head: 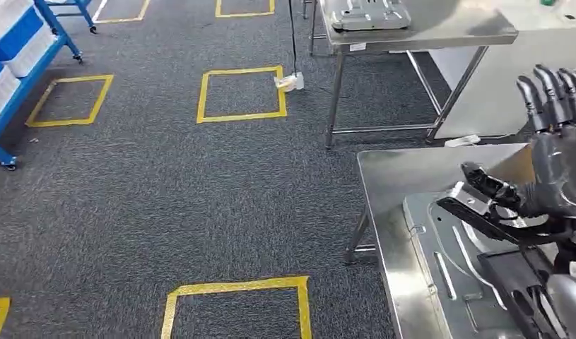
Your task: Take the parts from the cabinet and place them on the table.
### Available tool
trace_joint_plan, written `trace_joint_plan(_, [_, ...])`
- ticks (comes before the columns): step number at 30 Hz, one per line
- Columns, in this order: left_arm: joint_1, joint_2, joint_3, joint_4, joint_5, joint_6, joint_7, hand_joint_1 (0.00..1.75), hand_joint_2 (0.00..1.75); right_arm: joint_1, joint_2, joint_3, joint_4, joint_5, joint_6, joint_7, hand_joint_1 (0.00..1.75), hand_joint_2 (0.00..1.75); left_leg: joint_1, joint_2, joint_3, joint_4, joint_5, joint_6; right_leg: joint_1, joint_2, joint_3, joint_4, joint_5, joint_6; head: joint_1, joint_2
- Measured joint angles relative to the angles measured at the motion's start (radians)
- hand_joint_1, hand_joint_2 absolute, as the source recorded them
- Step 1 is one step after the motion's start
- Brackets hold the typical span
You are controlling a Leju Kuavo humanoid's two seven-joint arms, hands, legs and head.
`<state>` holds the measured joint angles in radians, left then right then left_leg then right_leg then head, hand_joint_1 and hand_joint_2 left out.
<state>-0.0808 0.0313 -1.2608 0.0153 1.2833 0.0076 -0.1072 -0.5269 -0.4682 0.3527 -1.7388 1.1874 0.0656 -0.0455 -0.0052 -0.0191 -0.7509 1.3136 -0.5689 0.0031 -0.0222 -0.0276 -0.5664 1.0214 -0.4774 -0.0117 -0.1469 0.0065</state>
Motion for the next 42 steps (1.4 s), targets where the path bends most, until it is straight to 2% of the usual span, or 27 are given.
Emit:
trace_joint_plan(2, [-0.001, 0.0, -0.007, 0.0, 0.008, 0.001, 0.006, 0.0, 0.0, -0.026, 0.052, 0.061, 0.0, 0.045, 0.003, 0.026, 0.0, 0.0, 0.005, 0.002, 0.009, -0.025, 0.039, -0.007, 0.0, -0.021, 0.001, 0.003, -0.004, 0.001, 0.0, 0.0])
trace_joint_plan(3, [0.0, 0.001, -0.013, 0.001, 0.011, 0.003, 0.012, 0.0, 0.0, -0.043, 0.079, 0.095, 0.0, 0.055, 0.003, 0.035, 0.0, 0.0, 0.008, 0.007, 0.051, -0.105, 0.084, -0.008, -0.001, -0.031, 0.004, 0.004, -0.008, 0.003, 0.0, 0.0])
trace_joint_plan(4, [0.001, 0.002, -0.017, 0.002, 0.014, 0.005, 0.015, 0.0, 0.0, -0.056, 0.096, 0.12, 0.0, 0.06, 0.003, 0.042, 0.0, 0.0, 0.01, 0.023, 0.101, -0.201, 0.128, -0.008, -0.001, -0.042, 0.01, 0.005, -0.012, 0.007, -0.001, 0.0])
trace_joint_plan(5, [0.004, 0.002, -0.019, 0.003, 0.016, 0.008, 0.019, 0.0, 0.0, -0.067, 0.107, 0.135, 0.0, 0.064, 0.002, 0.047, 0.0, 0.0, 0.008, 0.07, 0.132, -0.272, 0.135, -0.008, 0.002, -0.051, 0.014, 0.005, -0.017, 0.012, 0.0, 0.0])
trace_joint_plan(6, [0.006, 0.002, -0.02, 0.003, 0.017, 0.01, 0.018, 0.0, 0.0, -0.075, 0.114, 0.147, -0.002, 0.066, 0.001, 0.048, 0.0, 0.0, -0.005, 0.081, 0.138, -0.279, 0.13, 0.001, 0.011, -0.06, 0.01, 0.008, -0.02, 0.018, -0.001, 0.0])
trace_joint_plan(7, [0.006, 0.002, -0.024, 0.003, 0.018, 0.011, 0.015, 0.0, 0.0, -0.081, 0.118, 0.161, -0.004, 0.067, -0.003, 0.048, 0.0, 0.0, -0.003, 0.059, 0.133, -0.281, 0.135, 0.016, 0.011, -0.069, 0.01, 0.007, -0.021, 0.021, 0.0, 0.0])
trace_joint_plan(10, [0.013, 0.002, -0.034, 0.004, 0.018, 0.011, 0.006, 0.0, 0.0, -0.077, 0.12, 0.198, -0.02, 0.07, -0.016, 0.043, 0.0, 0.0, -0.008, 0.027, 0.133, -0.287, 0.138, 0.035, 0.005, -0.096, 0.02, 0.005, -0.028, 0.038, 0.0, 0.0])
trace_joint_plan(12, [0.014, 0.001, -0.04, 0.004, 0.019, 0.011, 0.001, 0.0, 0.0, -0.079, 0.121, 0.213, -0.032, 0.075, -0.021, 0.042, 0.0, 0.0, -0.004, 0.011, 0.137, -0.293, 0.141, 0.047, -0.001, -0.007, -0.006, 0.071, -0.079, 0.04, 0.0, 0.0])
trace_joint_plan(13, [0.012, 0.0, -0.04, 0.004, 0.019, 0.01, 0.002, 0.0, 0.0, -0.08, 0.121, 0.221, -0.035, 0.077, -0.022, 0.041, 0.0, 0.0, -0.004, 0.003, 0.137, -0.293, 0.141, 0.051, 0.0, 0.013, -0.045, 0.149, -0.119, 0.038, 0.001, 0.0])
trace_joint_plan(15, [0.011, -0.002, -0.042, 0.004, 0.026, 0.011, 0.002, 0.0, 0.0, -0.08, 0.121, 0.239, -0.035, 0.077, -0.023, 0.039, 0.0, 0.0, -0.006, -0.017, 0.137, -0.292, 0.14, 0.054, 0.007, 0.024, -0.125, 0.299, -0.175, 0.035, 0.001, 0.0])
trace_joint_plan(16, [0.011, -0.003, -0.044, 0.004, 0.028, 0.011, 0.002, 0.0, 0.0, -0.08, 0.122, 0.247, -0.035, 0.077, -0.022, 0.037, 0.0, 0.0, -0.008, -0.03, 0.138, -0.292, 0.14, 0.054, 0.009, 0.025, -0.149, 0.334, -0.172, 0.032, 0.001, 0.0])
trace_joint_plan(18, [0.009, -0.005, -0.05, 0.004, 0.028, 0.012, 0.002, 0.0, 0.0, -0.084, 0.127, 0.259, -0.035, 0.076, -0.021, 0.033, 0.0, 0.0, -0.01, -0.056, 0.141, -0.291, 0.14, 0.054, 0.013, 0.029, -0.124, 0.262, -0.103, 0.022, 0.001, 0.0])
trace_joint_plan(20, [0.006, -0.009, -0.059, 0.004, 0.028, 0.013, 0.001, 0.0, 0.0, -0.094, 0.132, 0.269, -0.035, 0.073, -0.018, 0.031, 0.0, 0.0, -0.011, -0.084, 0.146, -0.289, 0.139, 0.053, 0.017, 0.061, -0.044, 0.082, 0.0, 0.007, 0.001, 0.0])
trace_joint_plan(21, [0.005, -0.012, -0.062, 0.004, 0.028, 0.013, 0.0, 0.0, 0.0, -0.099, 0.135, 0.274, -0.036, 0.073, -0.016, 0.03, 0.0, 0.0, -0.011, -0.092, 0.142, -0.288, 0.138, 0.052, 0.013, 0.111, -0.027, 0.041, -0.003, -0.001, 0.001, 0.0])
trace_joint_plan(23, [0.001, -0.012, -0.067, 0.004, 0.029, 0.013, -0.002, 0.0, 0.0, -0.107, 0.144, 0.289, -0.036, 0.072, -0.013, 0.026, 0.0, 0.0, -0.007, -0.113, 0.13, -0.285, 0.142, 0.042, 0.015, 0.1, -0.02, 0.019, -0.002, 0.007, 0.0, 0.0])
trace_joint_plan(25, [0.002, -0.011, -0.071, 0.004, 0.03, 0.013, -0.006, 0.0, 0.0, -0.119, 0.154, 0.307, -0.034, 0.07, -0.012, 0.024, 0.0, 0.0, -0.004, -0.139, 0.127, -0.288, 0.146, 0.031, 0.016, 0.076, -0.015, 0.013, -0.001, 0.003, 0.0, 0.0])
trace_joint_plan(26, [0.002, -0.011, -0.074, 0.004, 0.031, 0.013, -0.008, 0.0, 0.0, -0.125, 0.162, 0.319, -0.031, 0.069, -0.011, 0.024, 0.0, 0.0, -0.007, -0.137, 0.125, -0.286, 0.142, 0.027, 0.005, 0.064, -0.009, 0.001, 0.004, -0.002, 0.0, 0.0])
trace_joint_plan(27, [0.004, -0.011, -0.079, 0.004, 0.031, 0.013, -0.008, 0.0, 0.0, -0.13, 0.168, 0.326, -0.029, 0.069, -0.011, 0.024, 0.0, 0.0, -0.012, -0.077, 0.115, -0.258, 0.12, 0.021, 0.008, 0.049, -0.002, -0.006, 0.006, -0.006, 0.0, 0.0])
trace_joint_plan(29, [0.003, -0.009, -0.086, 0.004, 0.038, 0.013, -0.01, 0.0, 0.0, -0.136, 0.176, 0.345, -0.026, 0.066, -0.009, 0.024, 0.0, 0.0, -0.008, -0.017, 0.053, -0.122, 0.05, 0.008, 0.011, 0.022, 0.003, -0.007, 0.003, -0.011, -0.003, 0.0])
trace_joint_plan(31, [-0.002, -0.008, -0.087, 0.004, 0.049, 0.013, -0.011, 0.0, 0.0, -0.135, 0.176, 0.36, -0.019, 0.06, -0.003, 0.024, 0.0, 0.0, -0.004, -0.003, -0.01, 0.001, 0.01, 0.0, 0.012, -0.013, 0.004, -0.005, -0.002, -0.013, -0.003, 0.0])
trace_joint_plan(32, [-0.001, -0.008, -0.087, 0.004, 0.051, 0.013, -0.011, 0.0, 0.0, -0.135, 0.178, 0.366, -0.016, 0.055, -0.003, 0.022, 0.0, 0.0, -0.001, -0.001, -0.01, 0.0, 0.023, -0.003, 0.011, -0.027, 0.006, -0.005, -0.004, -0.012, -0.003, 0.0])
trace_joint_plan(34, [0.003, -0.006, -0.09, 0.006, 0.056, 0.013, -0.007, 0.0, 0.0, -0.135, 0.18, 0.373, -0.011, 0.048, -0.003, 0.021, 0.0, 0.0, 0.006, 0.01, 0.054, -0.122, 0.096, -0.007, 0.01, -0.051, 0.01, -0.002, -0.01, -0.007, -0.003, 0.0])
trace_joint_plan(35, [0.007, -0.005, -0.091, 0.008, 0.058, 0.013, -0.006, 0.0, 0.0, -0.135, 0.182, 0.376, -0.008, 0.047, -0.003, 0.02, 0.0, 0.0, 0.008, 0.035, 0.105, -0.217, 0.138, -0.008, 0.01, -0.061, 0.013, 0.0, -0.015, -0.005, -0.003, 0.0])
trace_joint_plan(36, [0.01, -0.003, -0.092, 0.009, 0.061, 0.013, -0.002, 0.0, 0.0, -0.135, 0.184, 0.378, -0.004, 0.043, -0.003, 0.019, 0.0, 0.0, 0.002, 0.08, 0.132, -0.272, 0.13, -0.01, 0.015, -0.069, 0.014, 0.002, -0.02, 0.001, -0.003, 0.0])
trace_joint_plan(38, [0.011, -0.003, -0.093, 0.009, 0.064, 0.013, -0.002, 0.0, 0.0, -0.134, 0.186, 0.383, 0.006, 0.038, -0.003, 0.015, 0.0, 0.0, -0.006, 0.062, 0.132, -0.284, 0.133, 0.015, 0.021, -0.083, 0.012, 0.007, -0.023, 0.006, -0.003, 0.0])
trace_joint_plan(41, [0.015, -0.001, -0.099, 0.01, 0.064, 0.012, -0.003, 0.0, 0.0, -0.131, 0.195, 0.391, 0.02, 0.037, -0.003, 0.015, 0.0, 0.0, -0.008, 0.032, 0.14, -0.294, 0.136, 0.035, 0.015, -0.105, 0.018, 0.007, -0.035, 0.022, -0.004, 0.0])
trace_joint_plan(42, [0.015, -0.003, -0.102, 0.01, 0.064, 0.012, -0.004, 0.0, 0.0, -0.131, 0.195, 0.392, 0.023, 0.037, -0.004, 0.014, 0.0, 0.0, -0.005, 0.022, 0.143, -0.297, 0.137, 0.039, 0.009, -0.049, 0.013, 0.033, -0.053, 0.026, -0.003, 0.0])
